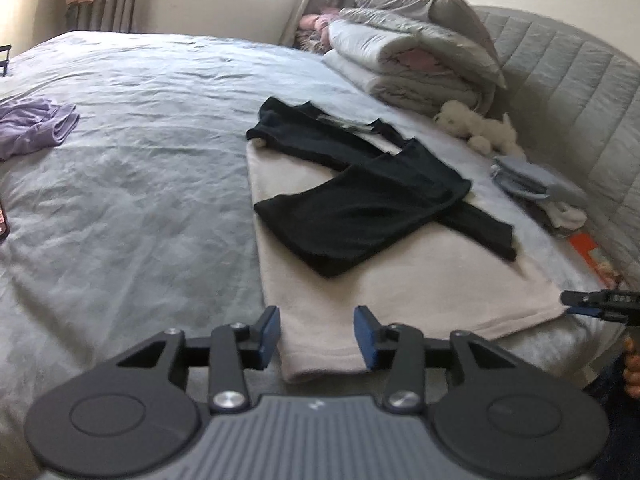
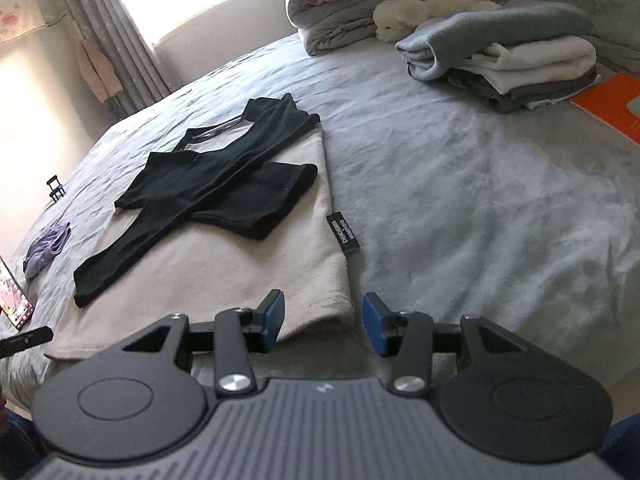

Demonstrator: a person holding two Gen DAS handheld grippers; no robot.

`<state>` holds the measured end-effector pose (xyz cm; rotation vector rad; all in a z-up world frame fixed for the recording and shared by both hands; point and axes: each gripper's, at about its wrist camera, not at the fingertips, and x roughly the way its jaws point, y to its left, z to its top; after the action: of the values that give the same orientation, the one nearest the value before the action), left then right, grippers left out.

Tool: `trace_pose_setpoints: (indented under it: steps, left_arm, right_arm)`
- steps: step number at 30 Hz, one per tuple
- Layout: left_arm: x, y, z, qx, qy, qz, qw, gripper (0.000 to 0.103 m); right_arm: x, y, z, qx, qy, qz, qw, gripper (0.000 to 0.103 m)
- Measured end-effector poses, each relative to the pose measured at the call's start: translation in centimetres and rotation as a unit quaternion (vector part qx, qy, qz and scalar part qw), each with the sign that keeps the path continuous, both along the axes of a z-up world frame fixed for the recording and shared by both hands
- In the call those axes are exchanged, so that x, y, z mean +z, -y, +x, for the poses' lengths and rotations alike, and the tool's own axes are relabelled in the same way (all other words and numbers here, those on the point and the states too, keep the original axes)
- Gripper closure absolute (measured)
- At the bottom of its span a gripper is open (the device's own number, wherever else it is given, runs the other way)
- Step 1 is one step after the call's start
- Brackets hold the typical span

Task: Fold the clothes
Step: 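Open the left gripper and lift both grippers away from the sweatshirt, then grasp the beige side edge of the sweatshirt with both grippers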

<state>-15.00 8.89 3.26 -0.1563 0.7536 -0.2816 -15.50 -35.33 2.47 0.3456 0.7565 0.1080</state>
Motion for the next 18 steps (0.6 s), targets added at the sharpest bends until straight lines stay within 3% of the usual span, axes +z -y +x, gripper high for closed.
trace_pose_setpoints:
  steps: [3,10,14,18]
  left_arm:
    - [-0.4,0.8,0.4,0.007,-0.004,0.033,0.9994,0.063]
    - [-0.8,1.4,1.1,0.019,-0.010,0.052,0.9984,0.064]
    - [-0.9,1.8,0.9,0.024,-0.007,0.064,0.9977,0.067]
    - [-0.9,1.7,0.9,0.033,-0.007,0.066,0.9972,0.080]
  right_arm:
    - [-0.1,-0.5,0.2,0.000,0.000,-0.010,1.000,0.055]
    - [-0.5,-1.3,0.9,-0.010,-0.003,-0.019,1.000,0.055]
    - [-0.8,-1.8,1.3,-0.015,-0.008,-0.044,0.999,0.074]
    - [-0.8,-2.0,1.2,-0.019,-0.006,-0.049,0.999,0.088]
